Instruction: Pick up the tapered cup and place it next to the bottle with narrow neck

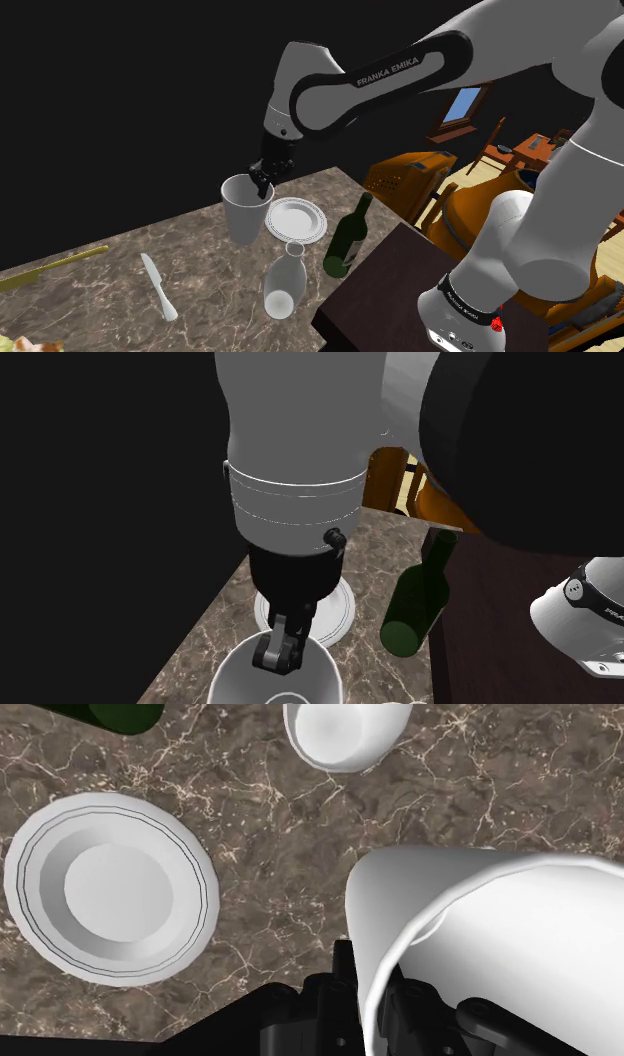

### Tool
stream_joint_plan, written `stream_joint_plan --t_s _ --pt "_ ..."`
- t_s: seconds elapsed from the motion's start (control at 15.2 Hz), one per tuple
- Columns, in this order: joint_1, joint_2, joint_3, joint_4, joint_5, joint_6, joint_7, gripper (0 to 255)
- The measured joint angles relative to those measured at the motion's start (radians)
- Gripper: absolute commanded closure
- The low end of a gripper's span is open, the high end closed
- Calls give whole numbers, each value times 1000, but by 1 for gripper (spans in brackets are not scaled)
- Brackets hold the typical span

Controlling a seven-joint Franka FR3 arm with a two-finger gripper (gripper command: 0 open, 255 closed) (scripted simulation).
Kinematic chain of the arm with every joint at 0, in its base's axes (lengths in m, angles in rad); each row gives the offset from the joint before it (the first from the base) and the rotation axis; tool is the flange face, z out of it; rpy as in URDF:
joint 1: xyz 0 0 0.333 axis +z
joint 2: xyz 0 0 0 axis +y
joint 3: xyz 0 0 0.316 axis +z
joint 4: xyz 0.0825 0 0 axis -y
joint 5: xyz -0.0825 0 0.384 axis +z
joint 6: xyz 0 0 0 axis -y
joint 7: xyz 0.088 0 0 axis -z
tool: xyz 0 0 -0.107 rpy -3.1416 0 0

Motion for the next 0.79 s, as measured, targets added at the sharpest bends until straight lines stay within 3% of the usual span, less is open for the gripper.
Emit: stream_joint_plan --t_s 0.79 --pt "5 104 5 -52 14 155 -21 255"
